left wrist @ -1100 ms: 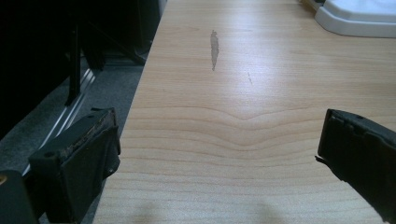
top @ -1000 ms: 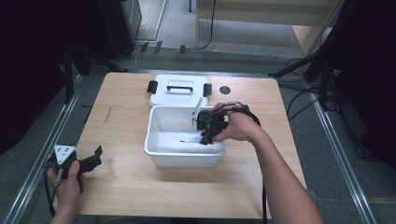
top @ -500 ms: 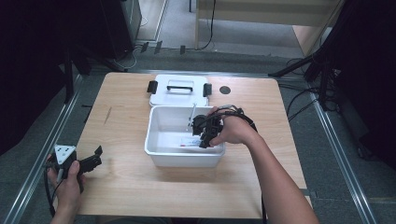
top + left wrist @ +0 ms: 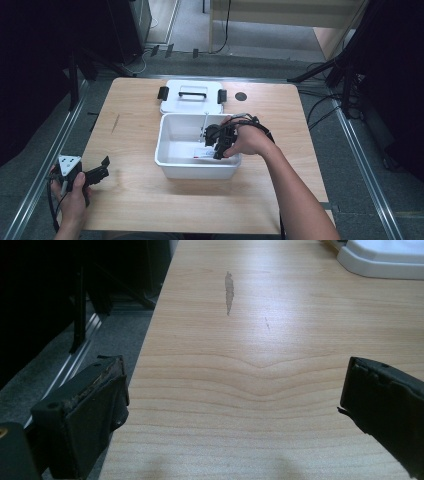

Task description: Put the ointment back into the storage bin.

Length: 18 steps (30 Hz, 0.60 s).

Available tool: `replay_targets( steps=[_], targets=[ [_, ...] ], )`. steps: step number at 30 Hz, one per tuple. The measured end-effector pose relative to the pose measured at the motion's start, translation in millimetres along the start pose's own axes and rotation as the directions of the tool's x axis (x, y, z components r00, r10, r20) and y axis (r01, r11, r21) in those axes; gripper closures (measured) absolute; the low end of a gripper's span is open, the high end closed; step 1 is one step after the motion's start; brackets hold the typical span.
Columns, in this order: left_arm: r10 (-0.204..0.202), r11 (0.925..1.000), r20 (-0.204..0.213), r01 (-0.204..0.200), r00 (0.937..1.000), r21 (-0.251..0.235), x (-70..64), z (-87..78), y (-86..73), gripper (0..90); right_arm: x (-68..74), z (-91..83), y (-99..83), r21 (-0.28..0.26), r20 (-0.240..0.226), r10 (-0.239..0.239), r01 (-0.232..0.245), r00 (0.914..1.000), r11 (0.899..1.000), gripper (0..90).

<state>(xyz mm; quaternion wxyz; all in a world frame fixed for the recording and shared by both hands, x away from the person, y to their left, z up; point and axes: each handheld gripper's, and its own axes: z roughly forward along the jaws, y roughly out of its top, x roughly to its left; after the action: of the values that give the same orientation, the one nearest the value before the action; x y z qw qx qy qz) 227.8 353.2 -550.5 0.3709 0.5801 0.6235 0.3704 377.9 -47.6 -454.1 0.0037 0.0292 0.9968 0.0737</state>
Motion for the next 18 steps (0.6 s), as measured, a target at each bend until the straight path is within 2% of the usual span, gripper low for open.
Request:
replay_targets(
  steps=[7, 18],
  targets=[
    [-0.001, 1.0000, 0.000, 0.001, 1.0000, 0.000, 0.0, 0.1, 0.0, 0.0, 0.2, 4.4, 1.9, 0.024, 0.001, 0.000, 0.000, 1.0000, 1.000, 71.8],
    [-0.001, 1.0000, 0.002, 0.001, 1.0000, 0.002, 0.2, 0.0, 0.1, 0.0, -0.5, 5.7, 1.7, 0.026, -0.005, -0.003, 0.003, 1.0000, 1.000, 71.9]
  ],
)
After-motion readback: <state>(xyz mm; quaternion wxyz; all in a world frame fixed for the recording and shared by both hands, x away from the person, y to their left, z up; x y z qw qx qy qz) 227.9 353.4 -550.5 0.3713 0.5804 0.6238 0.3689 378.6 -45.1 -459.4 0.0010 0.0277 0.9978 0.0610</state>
